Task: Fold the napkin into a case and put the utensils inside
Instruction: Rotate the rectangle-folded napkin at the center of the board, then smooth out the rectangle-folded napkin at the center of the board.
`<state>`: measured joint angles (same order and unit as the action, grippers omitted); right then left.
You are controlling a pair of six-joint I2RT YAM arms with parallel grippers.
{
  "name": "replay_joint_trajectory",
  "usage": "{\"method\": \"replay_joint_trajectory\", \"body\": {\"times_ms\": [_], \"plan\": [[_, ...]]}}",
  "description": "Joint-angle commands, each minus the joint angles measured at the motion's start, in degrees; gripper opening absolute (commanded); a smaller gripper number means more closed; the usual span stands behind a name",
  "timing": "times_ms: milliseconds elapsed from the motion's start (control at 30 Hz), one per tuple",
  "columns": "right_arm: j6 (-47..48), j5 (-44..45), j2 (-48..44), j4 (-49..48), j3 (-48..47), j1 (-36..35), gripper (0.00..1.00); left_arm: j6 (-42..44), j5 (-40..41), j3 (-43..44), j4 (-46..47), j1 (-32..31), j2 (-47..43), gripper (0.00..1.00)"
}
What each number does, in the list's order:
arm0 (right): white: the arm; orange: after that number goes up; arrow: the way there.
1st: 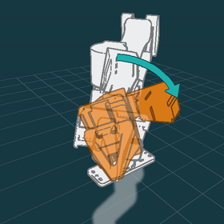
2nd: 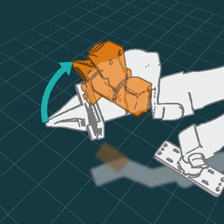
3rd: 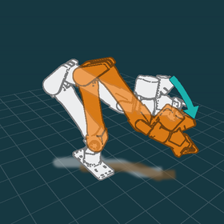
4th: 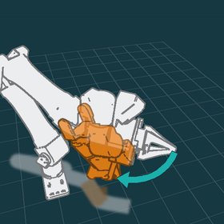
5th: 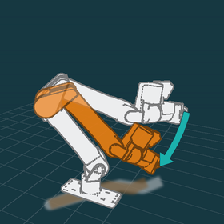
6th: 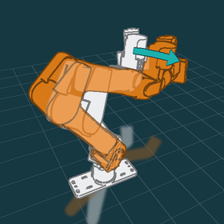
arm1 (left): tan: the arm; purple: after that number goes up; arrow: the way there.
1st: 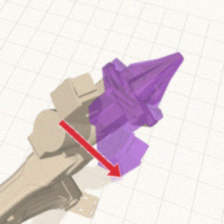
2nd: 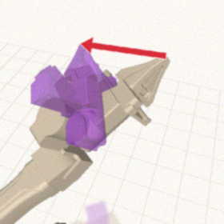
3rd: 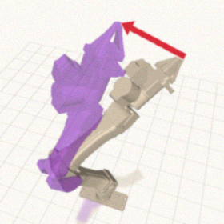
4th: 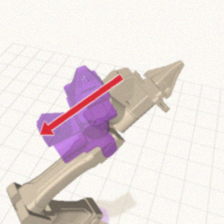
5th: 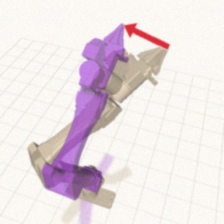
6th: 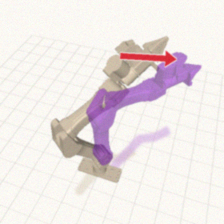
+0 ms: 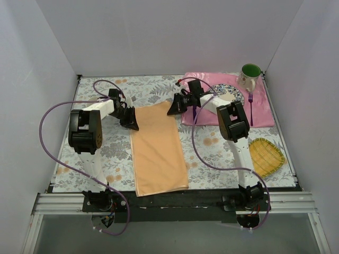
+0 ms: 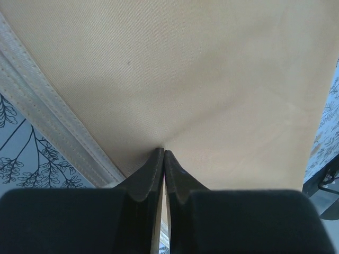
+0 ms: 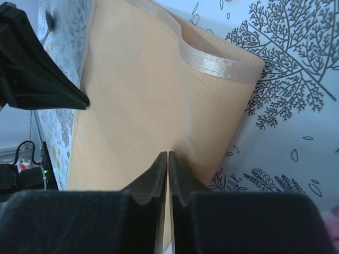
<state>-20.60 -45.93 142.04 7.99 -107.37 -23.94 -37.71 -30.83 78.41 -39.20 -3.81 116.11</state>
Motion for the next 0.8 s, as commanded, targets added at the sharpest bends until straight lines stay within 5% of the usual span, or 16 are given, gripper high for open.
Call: {"method": "replay_joint_trajectory", "body": {"times_ms": [0,67,200,267,400,533,667,767], "plan": [[-1.37,-5.83,-3.42,-3.59,-0.39,1.00,0.14,3.43,-3.40,1.48,-0.61,0.65,0.61,0.07],[-2.25,-8.29,-8.95,-6.64,3.19,1.00,0.18,4.31,-8.08,2.79,-0.53,0.65,-2.29,0.12],[-4.71,-10.48,-18.97,-10.53,11.47,0.92,0.25,1.95,-18.55,7.44,1.40,0.39,-7.04,0.44],[-5.06,-11.02,-23.55,-10.89,14.63,1.00,0.25,-0.33,-23.82,12.34,1.84,-0.49,-5.91,0.49],[-5.59,-11.20,-30.66,-9.66,27.78,1.01,0.18,-12.25,-28.32,16.50,8.23,-4.44,-2.22,0.57],[-10.94,-7.43,-39.44,-17.44,42.89,0.83,0.08,-31.03,-29.81,13.36,25.18,-7.78,0.86,0.95],[-12.71,-4.96,-40.53,-19.16,48.48,0.04,0.04,-47.43,-25.70,6.85,49.16,-10.07,2.09,0.98],[-13.58,-5.92,-37.37,-18.53,48.40,-0.75,0.01,-49.99,-22.97,7.20,51.40,-12.88,4.38,0.98]]}}
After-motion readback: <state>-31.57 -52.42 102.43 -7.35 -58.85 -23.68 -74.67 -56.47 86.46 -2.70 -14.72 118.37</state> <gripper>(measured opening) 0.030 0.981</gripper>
